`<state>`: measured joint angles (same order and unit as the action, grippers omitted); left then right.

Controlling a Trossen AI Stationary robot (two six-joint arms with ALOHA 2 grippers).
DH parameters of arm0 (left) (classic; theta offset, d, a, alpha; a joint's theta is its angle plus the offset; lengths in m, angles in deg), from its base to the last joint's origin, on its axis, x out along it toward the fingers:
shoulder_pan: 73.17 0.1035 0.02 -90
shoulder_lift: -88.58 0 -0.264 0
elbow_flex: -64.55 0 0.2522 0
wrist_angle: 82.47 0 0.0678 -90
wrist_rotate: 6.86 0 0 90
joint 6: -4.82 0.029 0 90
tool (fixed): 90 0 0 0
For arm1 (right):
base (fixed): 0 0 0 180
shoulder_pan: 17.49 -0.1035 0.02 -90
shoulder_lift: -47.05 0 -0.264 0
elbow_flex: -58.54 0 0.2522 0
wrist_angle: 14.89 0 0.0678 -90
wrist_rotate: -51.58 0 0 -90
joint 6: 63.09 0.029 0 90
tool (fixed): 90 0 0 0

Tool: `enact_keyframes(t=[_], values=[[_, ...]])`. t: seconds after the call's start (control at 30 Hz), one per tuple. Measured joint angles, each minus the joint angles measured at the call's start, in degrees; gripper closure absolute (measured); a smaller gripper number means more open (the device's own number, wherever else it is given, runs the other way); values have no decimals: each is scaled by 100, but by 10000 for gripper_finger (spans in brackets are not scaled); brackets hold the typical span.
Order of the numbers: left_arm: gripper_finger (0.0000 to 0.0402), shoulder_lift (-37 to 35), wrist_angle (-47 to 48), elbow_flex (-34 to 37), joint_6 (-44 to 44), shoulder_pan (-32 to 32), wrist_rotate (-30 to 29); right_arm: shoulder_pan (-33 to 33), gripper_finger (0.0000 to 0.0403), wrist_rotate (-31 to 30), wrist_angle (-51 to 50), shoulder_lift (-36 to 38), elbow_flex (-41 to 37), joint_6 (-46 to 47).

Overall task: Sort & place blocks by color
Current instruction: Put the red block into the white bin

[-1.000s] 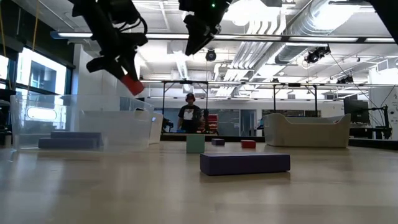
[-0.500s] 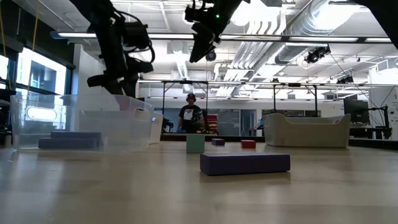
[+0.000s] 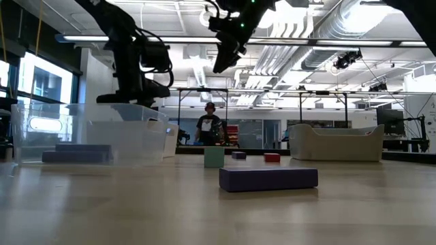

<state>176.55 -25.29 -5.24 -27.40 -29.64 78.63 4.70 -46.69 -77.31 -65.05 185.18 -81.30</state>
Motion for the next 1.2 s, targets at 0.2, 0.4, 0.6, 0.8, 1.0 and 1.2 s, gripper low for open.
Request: enact_keyframes(t=[0.2,0.4,0.6,0.8,1.0,1.2], values=[[273,65,-24,0,-64,7,-167,74,194,30,-3,0,0,-13],[272,67,-35,0,-203,7,-266,82,194,36,-105,0,0,17],[271,67,-37,0,-155,7,-277,55,194,37,-295,0,0,177],[270,67,-39,0,310,26,-275,53,194,130,-302,0,0,904],[265,67,-44,0,615,238,-141,53,194,525,-320,0,0,1787],[225,67,-42,0,846,428,26,-19,194,579,-575,0,0,2200]])
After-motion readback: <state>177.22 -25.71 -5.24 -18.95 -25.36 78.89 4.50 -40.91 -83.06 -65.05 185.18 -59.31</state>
